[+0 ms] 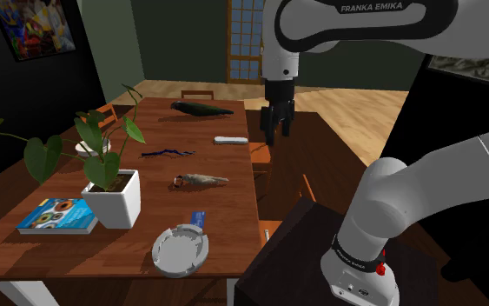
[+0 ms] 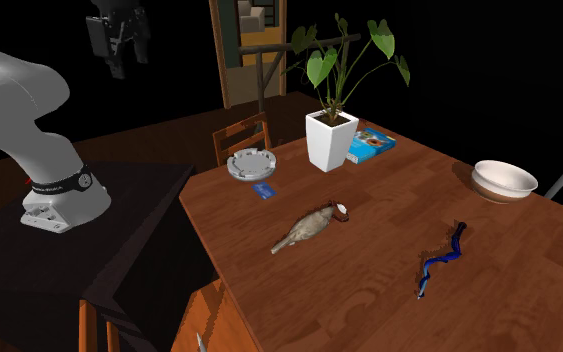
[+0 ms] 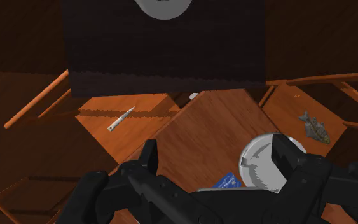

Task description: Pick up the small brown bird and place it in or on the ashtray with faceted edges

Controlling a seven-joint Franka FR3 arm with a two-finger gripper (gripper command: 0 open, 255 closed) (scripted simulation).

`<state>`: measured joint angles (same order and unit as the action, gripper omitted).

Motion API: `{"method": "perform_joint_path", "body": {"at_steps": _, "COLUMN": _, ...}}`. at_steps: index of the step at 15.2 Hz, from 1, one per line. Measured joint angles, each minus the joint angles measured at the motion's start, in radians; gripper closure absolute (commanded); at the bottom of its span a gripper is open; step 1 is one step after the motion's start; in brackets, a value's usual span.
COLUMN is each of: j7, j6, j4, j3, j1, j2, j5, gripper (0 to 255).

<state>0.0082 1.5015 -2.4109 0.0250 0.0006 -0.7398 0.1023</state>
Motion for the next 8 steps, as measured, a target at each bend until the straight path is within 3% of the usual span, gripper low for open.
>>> {"method": "perform_joint_path", "body": {"at_steps": 3, "j7": -0.018, "j6": 0.041, "j4": -0.013, "j3": -0.005, "j1": 0.0, "j2": 0.025, "j5": -0.007, "gripper": 0}}
{"method": "perform_joint_path", "body": {"at_steps": 8, "j7": -0.098, "j6": 0.209, "j4": -0.044, "j3": -0.032, "j1": -0.002, "j2": 0.142, "j5": -0.036, "gripper": 0}}
